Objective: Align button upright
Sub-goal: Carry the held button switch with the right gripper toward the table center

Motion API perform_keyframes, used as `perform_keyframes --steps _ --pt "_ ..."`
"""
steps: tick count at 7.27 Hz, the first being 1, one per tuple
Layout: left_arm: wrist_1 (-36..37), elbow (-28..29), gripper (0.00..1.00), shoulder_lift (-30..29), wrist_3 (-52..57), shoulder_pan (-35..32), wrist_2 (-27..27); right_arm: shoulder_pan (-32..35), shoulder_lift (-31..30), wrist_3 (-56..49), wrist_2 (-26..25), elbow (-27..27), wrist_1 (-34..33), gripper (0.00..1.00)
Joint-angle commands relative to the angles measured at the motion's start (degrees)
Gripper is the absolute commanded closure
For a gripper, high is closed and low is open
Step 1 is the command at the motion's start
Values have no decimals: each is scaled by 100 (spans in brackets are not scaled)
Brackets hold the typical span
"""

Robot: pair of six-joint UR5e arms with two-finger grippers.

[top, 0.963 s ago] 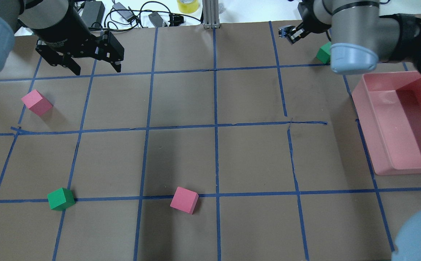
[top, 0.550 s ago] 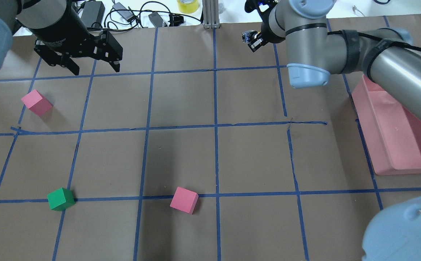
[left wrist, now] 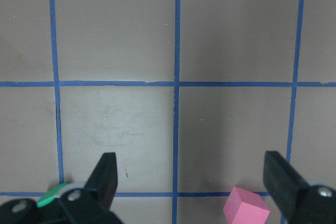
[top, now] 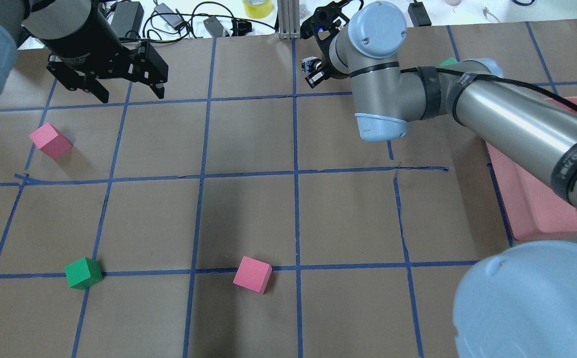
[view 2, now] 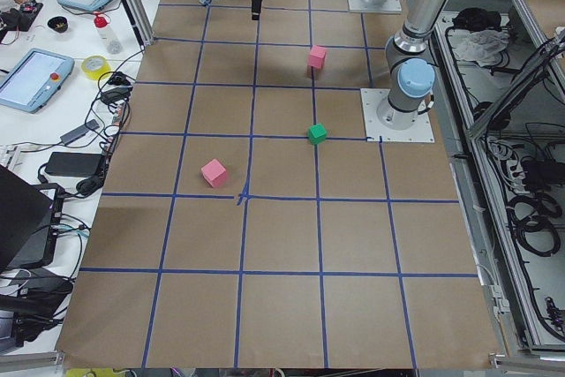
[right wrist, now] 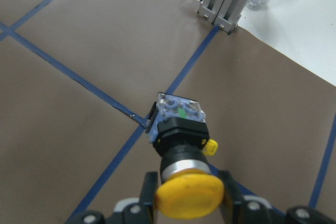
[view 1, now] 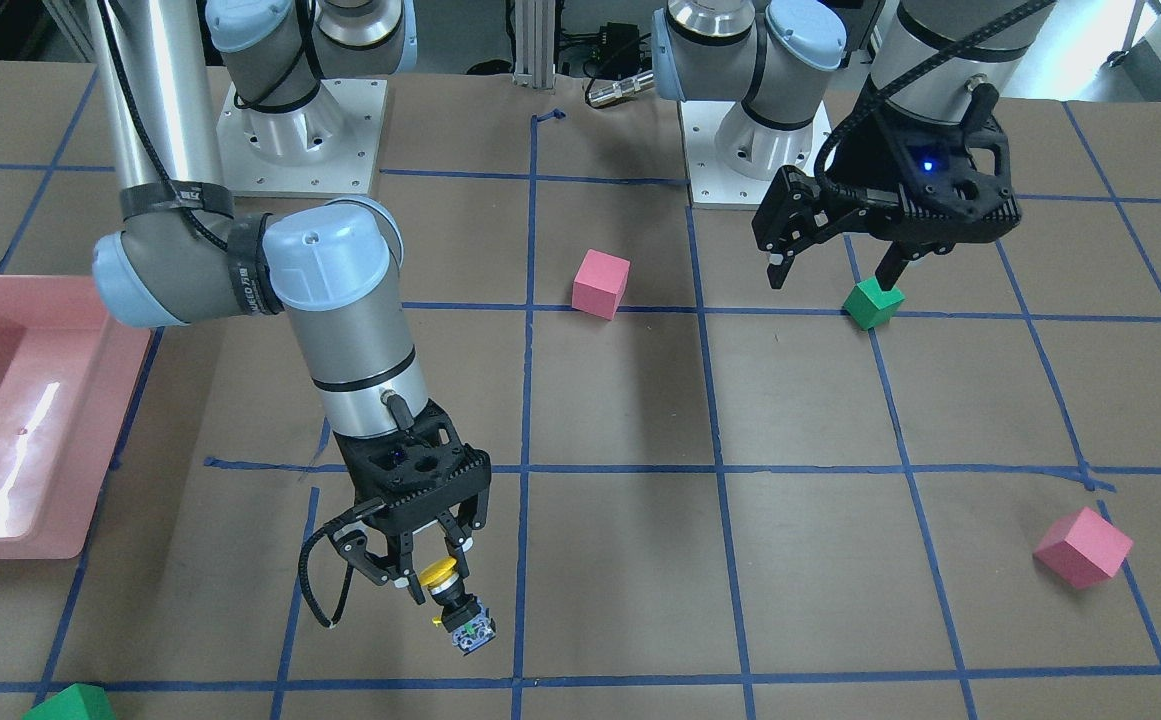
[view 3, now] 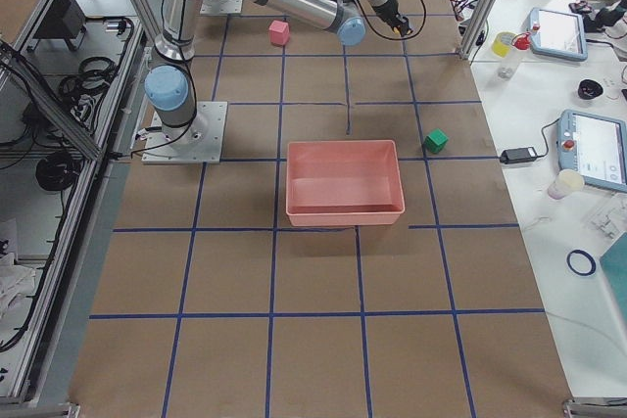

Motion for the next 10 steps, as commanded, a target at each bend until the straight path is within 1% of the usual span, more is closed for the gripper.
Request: perform_keyframes --steps 1,3,4,5,6,10 --pt "-7 0 0 3 0 0 0 166 241 341 -222 211 -600 100" --pt "-7 0 0 3 0 0 0 228 277 552 -381 685 -1189 100" --pt "-7 0 0 3 0 0 0 254 329 710 -382 818 -1453 100" --pt "-7 0 0 3 0 0 0 368 417 816 -495 837 -1569 100" --pt "-7 0 0 3 0 0 -9 543 505 1060 -748 819 -1596 100" --pt "-16 0 0 3 0 0 -9 764 786 1465 -768 828 -1842 100"
